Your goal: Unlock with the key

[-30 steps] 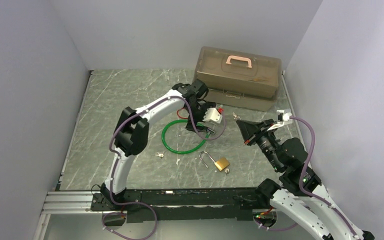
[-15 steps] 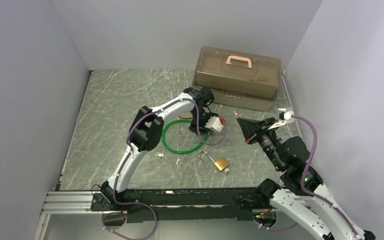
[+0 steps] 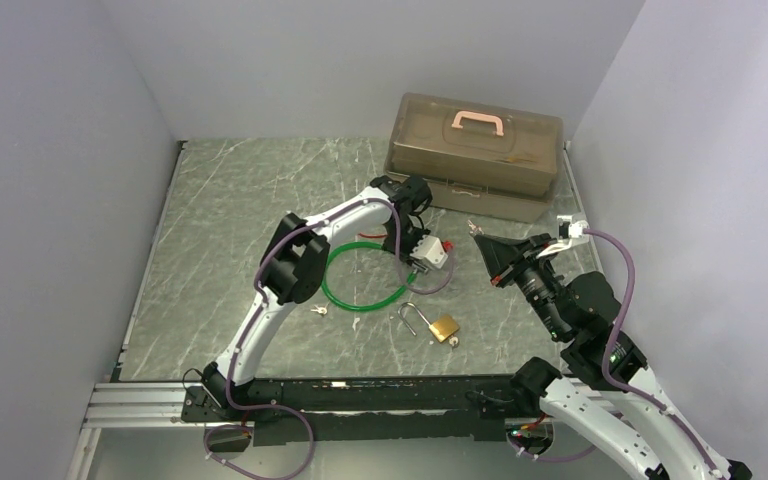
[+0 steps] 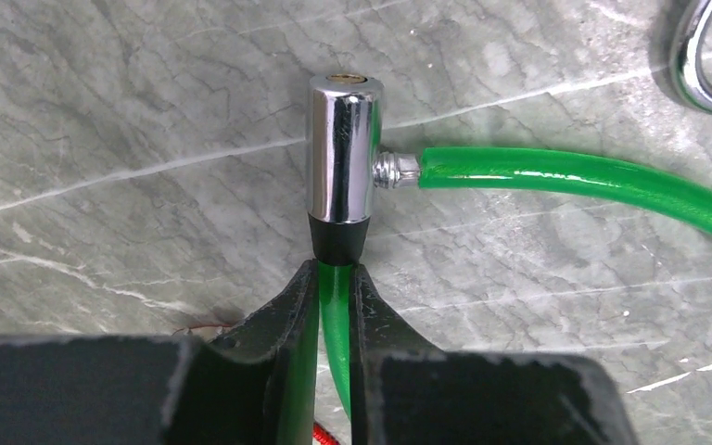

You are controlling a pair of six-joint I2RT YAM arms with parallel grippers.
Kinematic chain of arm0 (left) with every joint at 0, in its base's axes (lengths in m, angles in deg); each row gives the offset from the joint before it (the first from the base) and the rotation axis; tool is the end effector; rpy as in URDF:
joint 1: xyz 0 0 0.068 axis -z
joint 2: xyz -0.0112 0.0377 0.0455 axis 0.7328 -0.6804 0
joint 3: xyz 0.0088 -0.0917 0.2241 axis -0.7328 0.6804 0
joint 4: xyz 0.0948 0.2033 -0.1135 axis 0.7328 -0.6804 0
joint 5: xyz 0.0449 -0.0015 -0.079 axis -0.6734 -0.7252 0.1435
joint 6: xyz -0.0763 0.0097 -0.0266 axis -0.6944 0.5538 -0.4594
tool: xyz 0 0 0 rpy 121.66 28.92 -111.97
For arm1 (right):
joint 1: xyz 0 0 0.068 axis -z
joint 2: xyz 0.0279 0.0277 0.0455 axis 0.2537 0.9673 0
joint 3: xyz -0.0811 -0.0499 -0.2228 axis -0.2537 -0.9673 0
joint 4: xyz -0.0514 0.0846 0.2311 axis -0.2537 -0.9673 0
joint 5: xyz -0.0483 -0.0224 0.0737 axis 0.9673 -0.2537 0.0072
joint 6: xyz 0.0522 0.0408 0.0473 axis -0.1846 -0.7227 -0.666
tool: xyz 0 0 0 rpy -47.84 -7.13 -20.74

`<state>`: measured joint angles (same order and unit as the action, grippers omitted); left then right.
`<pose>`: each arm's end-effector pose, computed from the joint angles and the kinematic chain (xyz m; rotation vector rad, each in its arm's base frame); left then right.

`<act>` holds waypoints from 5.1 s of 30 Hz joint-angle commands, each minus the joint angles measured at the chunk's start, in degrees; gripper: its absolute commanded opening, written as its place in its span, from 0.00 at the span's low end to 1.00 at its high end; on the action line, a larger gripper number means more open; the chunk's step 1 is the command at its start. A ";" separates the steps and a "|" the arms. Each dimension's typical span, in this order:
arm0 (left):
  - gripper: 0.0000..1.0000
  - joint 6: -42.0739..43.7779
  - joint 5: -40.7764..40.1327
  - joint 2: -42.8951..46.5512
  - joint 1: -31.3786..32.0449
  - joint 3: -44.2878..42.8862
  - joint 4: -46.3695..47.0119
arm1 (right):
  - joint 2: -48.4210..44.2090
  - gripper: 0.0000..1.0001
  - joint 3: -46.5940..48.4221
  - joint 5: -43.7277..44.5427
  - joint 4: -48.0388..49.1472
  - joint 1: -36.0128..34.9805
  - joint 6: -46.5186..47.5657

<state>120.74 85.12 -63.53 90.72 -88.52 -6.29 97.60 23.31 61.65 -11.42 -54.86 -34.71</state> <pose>0.3142 -0.3370 0.1188 2.4870 1.3178 -0.4639 0.1277 0.0863 0.3510 0.0009 1.5372 0.7493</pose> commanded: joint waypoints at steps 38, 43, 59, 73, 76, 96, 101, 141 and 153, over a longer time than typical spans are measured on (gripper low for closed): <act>0.00 -6.47 -5.40 99.82 -4.85 35.59 4.54 | 34.62 0.00 29.34 -47.68 10.81 -3.50 4.92; 0.00 -8.80 -8.59 101.11 -4.83 39.05 6.19 | 39.36 0.00 32.53 -48.21 10.31 -7.14 6.25; 0.00 -15.81 -22.38 99.88 -4.86 47.53 16.30 | 43.73 0.00 35.39 -43.61 7.78 -11.73 7.33; 0.00 -16.89 -21.29 99.15 -4.84 47.23 15.03 | 47.48 0.00 38.25 -36.19 6.72 -16.92 8.57; 0.00 -16.75 -20.59 99.27 -4.86 47.02 14.22 | 48.11 0.00 39.04 -35.64 6.78 -17.38 8.85; 0.00 -16.63 -19.49 99.41 -4.88 45.91 13.07 | 49.95 0.00 39.66 -35.33 7.01 -18.20 8.90; 0.00 -16.49 -19.41 99.74 -4.88 46.07 13.05 | 49.95 0.00 39.27 -34.76 6.76 -18.20 9.17; 0.00 -17.12 -18.55 99.90 -5.32 44.98 13.11 | 49.41 0.00 36.40 -34.27 6.75 -18.23 8.99; 0.00 -17.21 -19.37 99.49 -5.49 45.17 13.32 | 50.37 0.00 37.10 -34.38 6.26 -19.50 9.72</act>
<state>104.06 65.04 35.61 85.45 -40.66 2.43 147.63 59.82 27.18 -5.82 -73.44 -26.01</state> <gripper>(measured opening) 0.160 0.015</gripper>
